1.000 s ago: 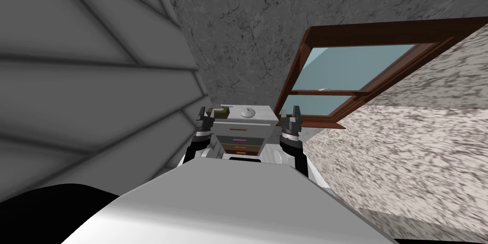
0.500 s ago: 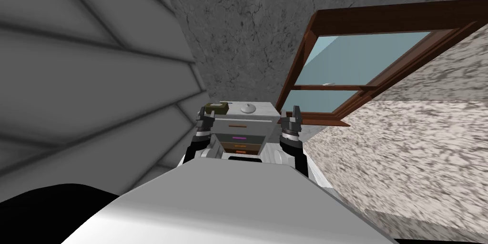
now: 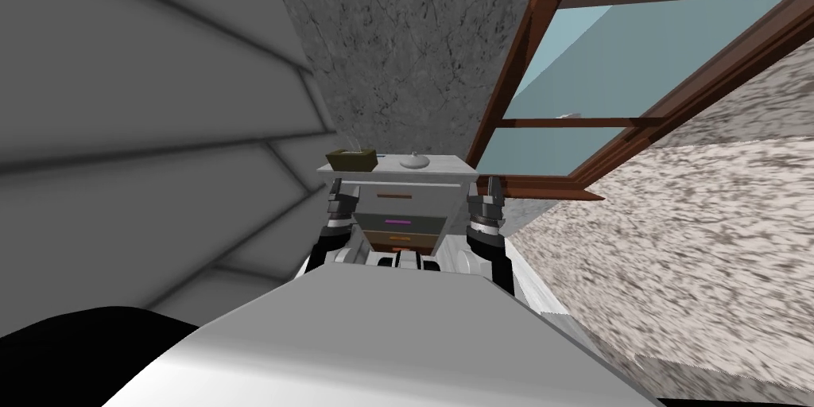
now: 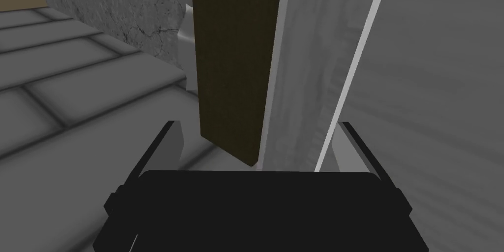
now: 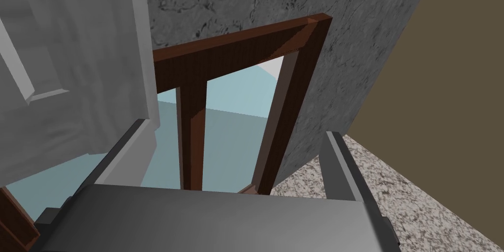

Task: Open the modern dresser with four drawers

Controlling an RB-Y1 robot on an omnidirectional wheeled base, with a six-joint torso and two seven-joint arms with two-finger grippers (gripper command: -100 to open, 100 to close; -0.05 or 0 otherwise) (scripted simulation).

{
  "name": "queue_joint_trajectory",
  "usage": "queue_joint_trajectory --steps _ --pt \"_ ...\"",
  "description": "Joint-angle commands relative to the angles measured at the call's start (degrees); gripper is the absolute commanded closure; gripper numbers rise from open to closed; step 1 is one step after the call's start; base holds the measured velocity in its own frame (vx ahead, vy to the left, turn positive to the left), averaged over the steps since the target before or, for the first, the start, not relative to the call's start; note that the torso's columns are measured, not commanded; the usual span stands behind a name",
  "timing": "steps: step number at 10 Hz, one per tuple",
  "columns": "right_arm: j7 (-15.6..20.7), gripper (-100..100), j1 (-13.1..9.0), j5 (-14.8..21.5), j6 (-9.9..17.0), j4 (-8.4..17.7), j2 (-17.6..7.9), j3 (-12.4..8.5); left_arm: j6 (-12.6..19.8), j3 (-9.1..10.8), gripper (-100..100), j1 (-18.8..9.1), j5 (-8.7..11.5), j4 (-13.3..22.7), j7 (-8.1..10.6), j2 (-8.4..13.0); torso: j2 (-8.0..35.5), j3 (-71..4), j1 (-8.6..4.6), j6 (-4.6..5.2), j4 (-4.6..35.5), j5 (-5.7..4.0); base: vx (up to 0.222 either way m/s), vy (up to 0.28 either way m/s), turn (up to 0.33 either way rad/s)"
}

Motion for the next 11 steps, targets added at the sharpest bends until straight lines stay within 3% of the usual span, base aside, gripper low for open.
queue_joint_trajectory --steps 1,11 --pt "0.0 0 0.0 0.0 0.0 0.0 0.0 0.0 -1.7 -0.34 -100 -0.2 -0.1 3.2 -0.06 1.7 0.5 -1.1 -0.02 0.00 0.6 -0.01 0.002 -0.017 -0.008" --pt "0.0 0 0.0 0.0 0.0 0.0 0.0 0.0 -7.7 -0.69 -100 -1.9 0.2 16.9 0.15 4.5 0.4 -1.6 0.09 0.11 0.6 0.09 0.003 -0.017 -0.009"
